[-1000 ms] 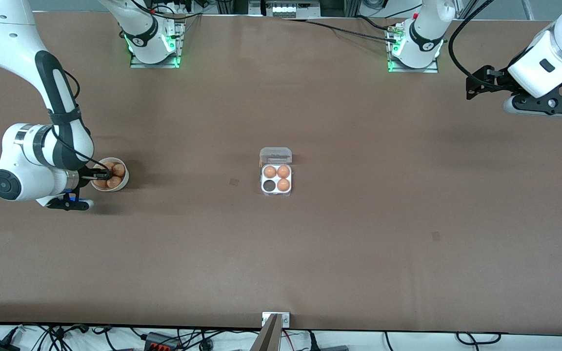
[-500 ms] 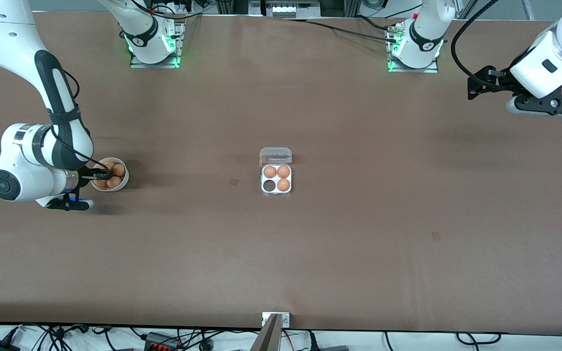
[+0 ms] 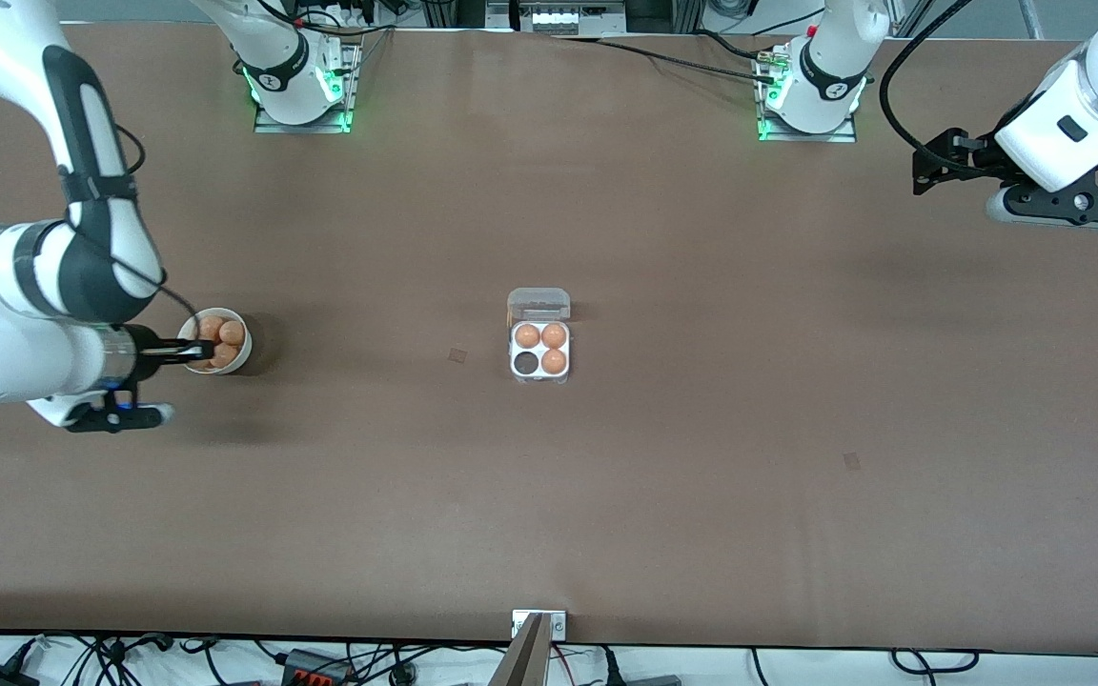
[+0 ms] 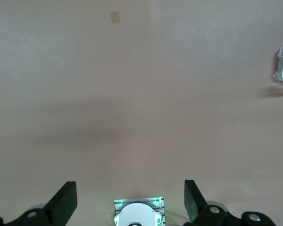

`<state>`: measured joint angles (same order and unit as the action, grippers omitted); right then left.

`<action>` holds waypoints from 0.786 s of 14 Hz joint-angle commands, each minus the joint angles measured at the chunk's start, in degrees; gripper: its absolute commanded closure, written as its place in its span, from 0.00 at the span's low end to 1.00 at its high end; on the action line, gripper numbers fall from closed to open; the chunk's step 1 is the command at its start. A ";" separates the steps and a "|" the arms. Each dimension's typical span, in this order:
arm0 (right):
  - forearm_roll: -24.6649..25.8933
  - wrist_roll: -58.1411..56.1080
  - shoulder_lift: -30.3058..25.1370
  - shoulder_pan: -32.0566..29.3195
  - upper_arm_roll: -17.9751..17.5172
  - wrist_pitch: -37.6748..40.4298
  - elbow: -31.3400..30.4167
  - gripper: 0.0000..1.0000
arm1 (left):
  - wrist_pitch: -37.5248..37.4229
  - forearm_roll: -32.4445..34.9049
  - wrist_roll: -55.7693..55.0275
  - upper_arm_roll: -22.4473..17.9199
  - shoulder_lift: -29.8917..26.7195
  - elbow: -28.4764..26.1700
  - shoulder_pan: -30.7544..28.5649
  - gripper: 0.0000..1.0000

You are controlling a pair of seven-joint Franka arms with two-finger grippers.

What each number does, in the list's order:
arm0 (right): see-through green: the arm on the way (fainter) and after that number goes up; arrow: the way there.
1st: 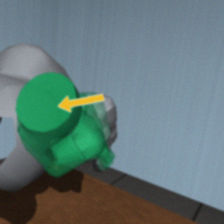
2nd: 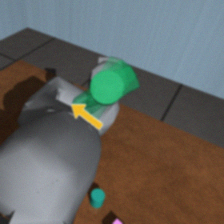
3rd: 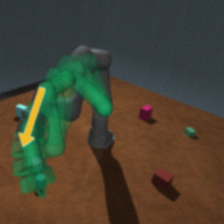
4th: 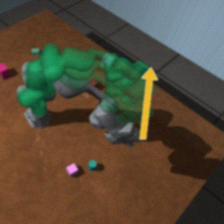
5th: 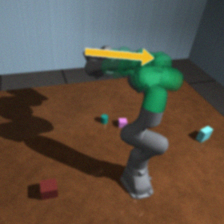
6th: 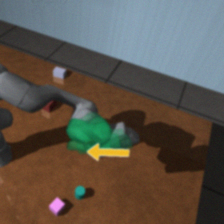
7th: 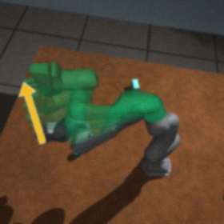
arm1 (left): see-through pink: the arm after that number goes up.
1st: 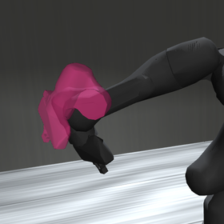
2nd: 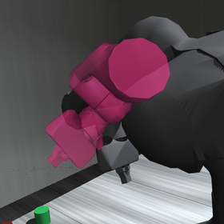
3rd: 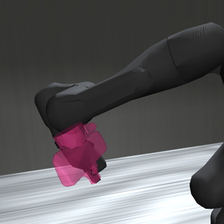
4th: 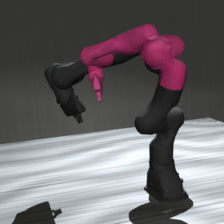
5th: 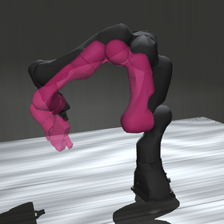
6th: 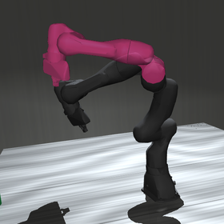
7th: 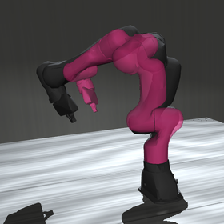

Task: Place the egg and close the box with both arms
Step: 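Lift the egg and carry it over the egg box's empty slot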

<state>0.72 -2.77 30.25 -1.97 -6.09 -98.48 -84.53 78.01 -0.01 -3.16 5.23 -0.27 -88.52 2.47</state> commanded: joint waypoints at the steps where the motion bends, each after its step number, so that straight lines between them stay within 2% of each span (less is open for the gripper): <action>1: -0.63 0.30 1.39 0.29 -5.40 -5.64 1.47 0.92 | -1.37 -0.17 0.18 0.14 0.89 1.95 -0.01 0.00; 2: -1.42 0.30 1.83 1.25 -6.38 -8.37 1.47 0.92 | -1.37 -0.17 0.17 0.14 0.89 1.95 -0.01 0.00; 7: -2.92 2.40 4.55 9.86 -6.39 -22.70 1.65 0.92 | -1.37 -0.17 0.09 0.31 0.89 1.95 -0.01 0.00; 11: -2.92 10.92 6.31 17.51 -6.39 -28.68 1.65 0.92 | -1.28 -0.17 0.00 0.31 0.89 1.95 0.08 0.00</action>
<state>-1.62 4.34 35.41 12.66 -12.71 -124.78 -84.26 77.99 -0.01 -3.16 5.35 -0.25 -88.51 2.51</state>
